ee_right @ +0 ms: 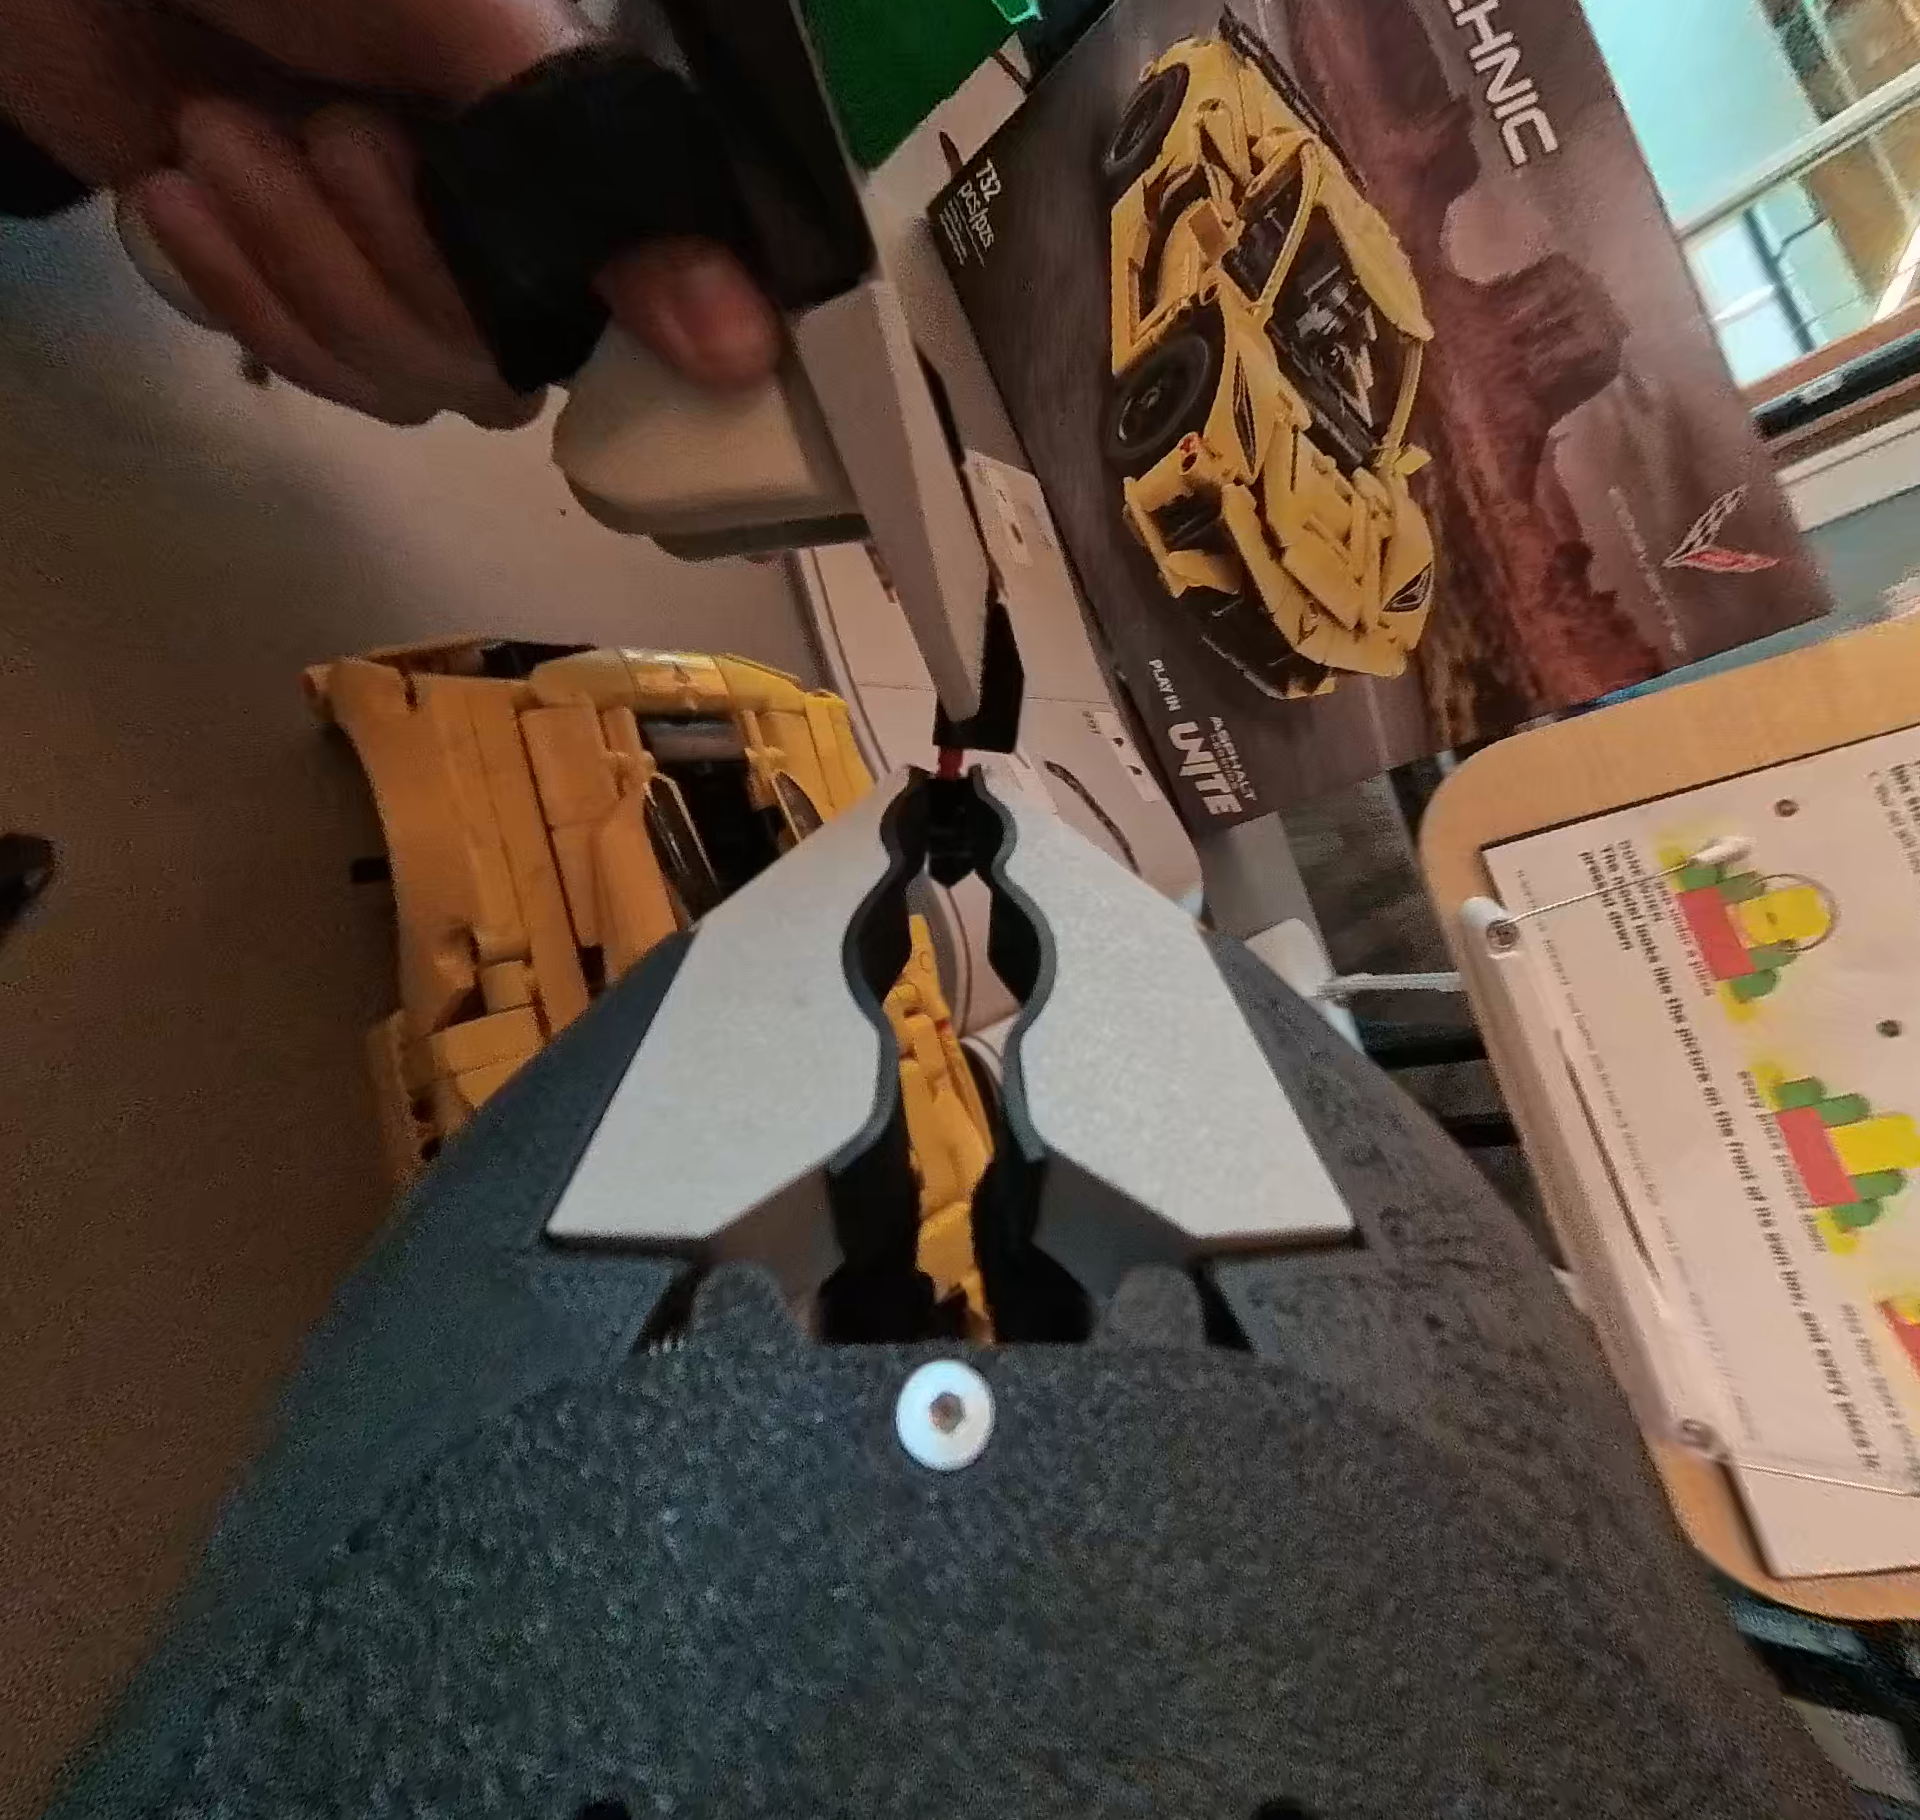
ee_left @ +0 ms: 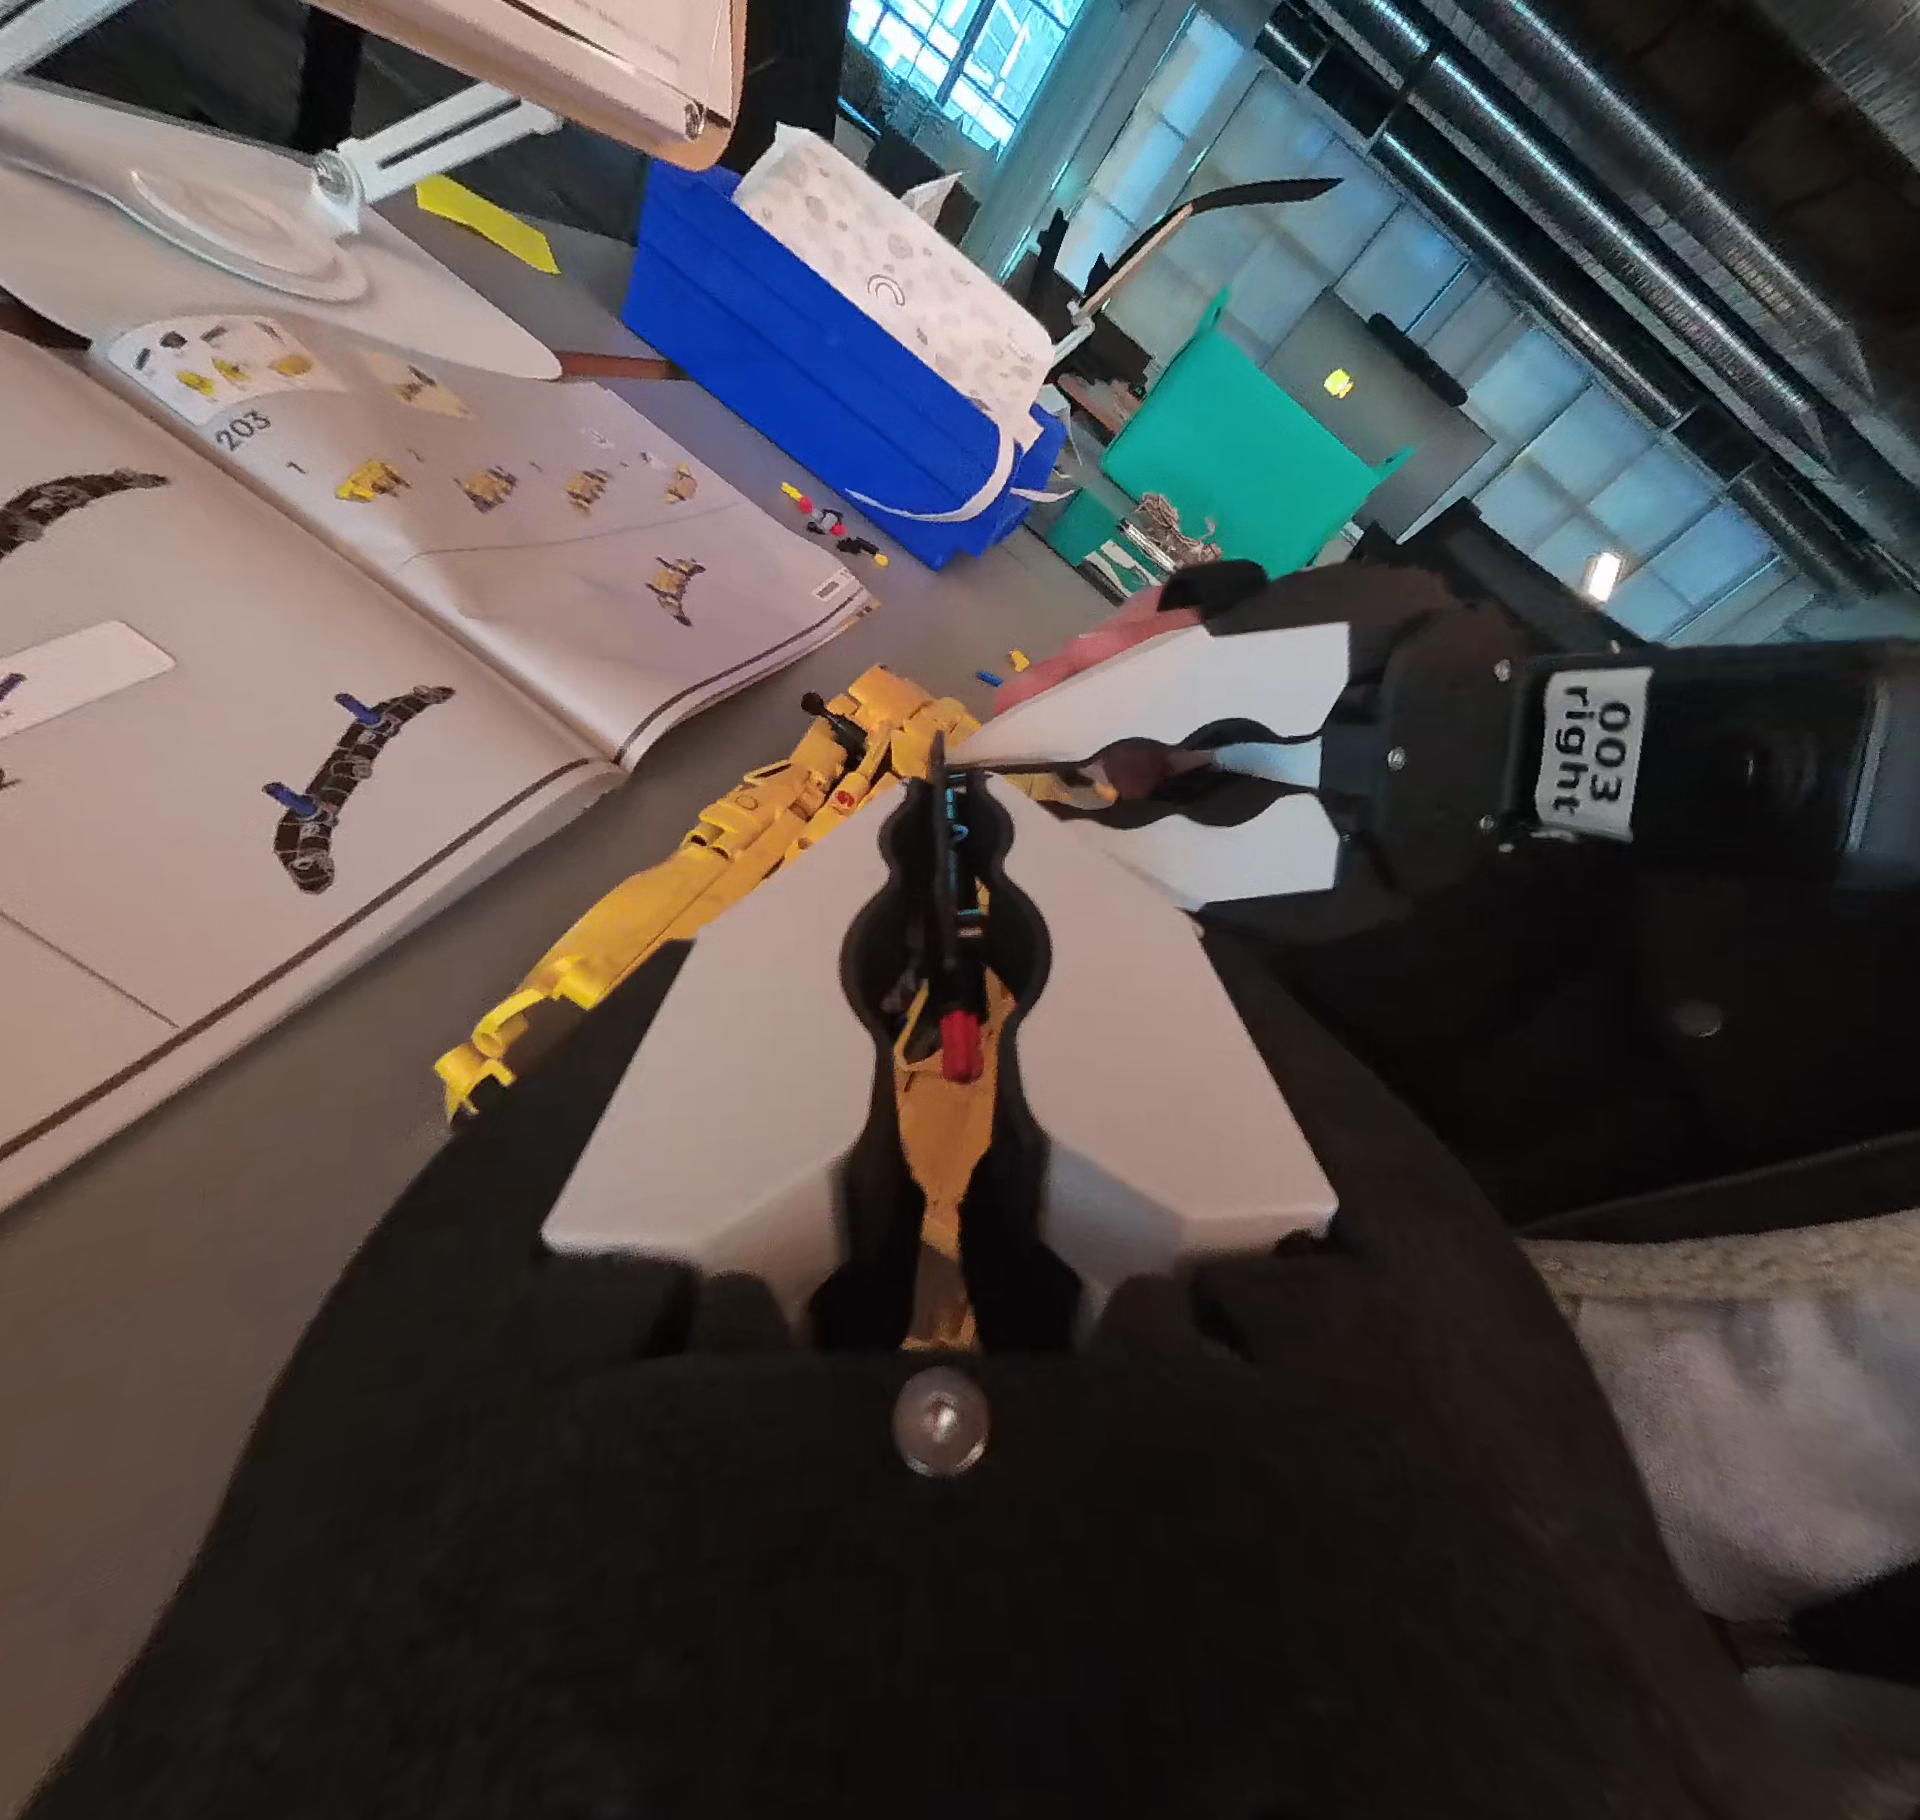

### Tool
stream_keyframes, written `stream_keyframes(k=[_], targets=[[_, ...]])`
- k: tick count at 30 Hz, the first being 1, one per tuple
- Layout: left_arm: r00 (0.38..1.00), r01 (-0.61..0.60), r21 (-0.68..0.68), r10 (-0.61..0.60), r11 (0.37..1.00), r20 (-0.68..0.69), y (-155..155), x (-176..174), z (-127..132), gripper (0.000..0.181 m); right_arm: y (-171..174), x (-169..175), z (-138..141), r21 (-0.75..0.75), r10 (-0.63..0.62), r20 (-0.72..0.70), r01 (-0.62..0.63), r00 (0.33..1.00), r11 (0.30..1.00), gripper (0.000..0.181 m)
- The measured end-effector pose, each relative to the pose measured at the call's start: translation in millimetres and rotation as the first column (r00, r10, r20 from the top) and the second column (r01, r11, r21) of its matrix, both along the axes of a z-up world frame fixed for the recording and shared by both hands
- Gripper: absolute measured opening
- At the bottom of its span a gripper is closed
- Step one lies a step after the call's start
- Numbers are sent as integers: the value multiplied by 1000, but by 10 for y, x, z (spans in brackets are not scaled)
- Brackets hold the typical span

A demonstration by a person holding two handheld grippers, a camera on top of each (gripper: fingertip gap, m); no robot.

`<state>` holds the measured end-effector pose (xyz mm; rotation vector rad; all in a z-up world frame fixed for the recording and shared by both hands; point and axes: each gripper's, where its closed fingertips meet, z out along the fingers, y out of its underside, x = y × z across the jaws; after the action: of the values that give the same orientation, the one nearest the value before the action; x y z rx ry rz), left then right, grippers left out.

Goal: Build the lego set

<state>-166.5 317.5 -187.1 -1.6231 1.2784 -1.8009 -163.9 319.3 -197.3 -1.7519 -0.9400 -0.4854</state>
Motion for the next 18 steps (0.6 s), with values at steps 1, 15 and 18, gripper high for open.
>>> stream_keyframes(k=[1, 15, 18], targets=[[1000, 5, -12, -4, 1000, 1, 3, -2, -1, 7, 0, -4, 1, -11, -1, -34, 1, 999, 1000, 7], [991, 115, -248, -95, 962, 91, -21, -59, 140, 7, -47, 53, 65, -22, 33, -209, -38, 977, 999, 26], [989, 139, -242, -121, 960, 86, -99, -45, 122, 7, -42, 17, 17, -30, 27, -164, -33, 986, 999, 19]])
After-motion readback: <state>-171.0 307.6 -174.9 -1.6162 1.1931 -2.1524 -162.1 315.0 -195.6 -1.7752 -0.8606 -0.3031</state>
